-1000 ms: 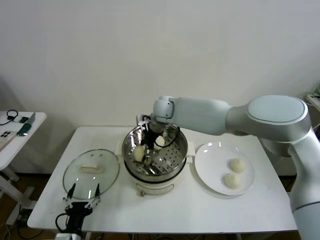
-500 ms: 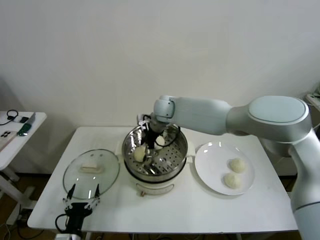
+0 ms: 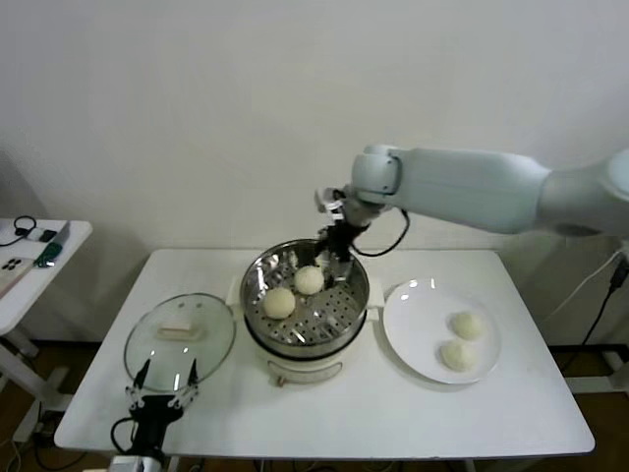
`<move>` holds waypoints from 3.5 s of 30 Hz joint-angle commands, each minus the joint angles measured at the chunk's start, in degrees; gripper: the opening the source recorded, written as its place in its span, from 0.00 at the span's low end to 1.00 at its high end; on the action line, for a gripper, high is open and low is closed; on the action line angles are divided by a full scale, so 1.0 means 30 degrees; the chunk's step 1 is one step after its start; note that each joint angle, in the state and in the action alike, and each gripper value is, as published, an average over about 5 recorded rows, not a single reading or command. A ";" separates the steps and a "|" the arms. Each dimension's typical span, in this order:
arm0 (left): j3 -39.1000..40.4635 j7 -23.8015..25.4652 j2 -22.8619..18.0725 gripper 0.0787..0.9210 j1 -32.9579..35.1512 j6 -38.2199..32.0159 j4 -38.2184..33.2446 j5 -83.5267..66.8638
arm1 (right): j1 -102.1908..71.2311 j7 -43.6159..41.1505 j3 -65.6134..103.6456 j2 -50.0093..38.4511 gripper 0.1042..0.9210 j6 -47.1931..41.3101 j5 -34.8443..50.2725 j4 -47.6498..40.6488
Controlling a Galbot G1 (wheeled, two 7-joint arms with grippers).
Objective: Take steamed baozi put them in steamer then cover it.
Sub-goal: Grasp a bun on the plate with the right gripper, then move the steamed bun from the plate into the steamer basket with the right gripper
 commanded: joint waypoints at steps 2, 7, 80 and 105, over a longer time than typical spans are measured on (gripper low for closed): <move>-0.0010 -0.0003 0.0034 0.88 -0.0045 0.0097 -0.0028 -0.0024 | 0.1307 -0.0847 -0.1457 -0.7810 0.88 0.0707 -0.4914 0.4424; -0.0059 -0.0002 -0.0009 0.88 0.0011 0.0186 -0.0137 0.0017 | -0.1452 -0.0808 -0.0250 -0.9527 0.88 0.0815 -0.7523 0.4044; -0.0360 -0.0026 -0.0688 0.88 0.0438 0.0186 0.0025 0.0247 | -0.4183 -0.1864 0.2281 -0.6044 0.76 0.4262 -1.0738 -0.1244; 0.0047 0.0044 -0.0286 0.88 0.0760 0.0251 -0.0262 0.0345 | 0.0506 -0.2722 0.3035 0.1667 0.76 1.0909 -1.4817 0.4303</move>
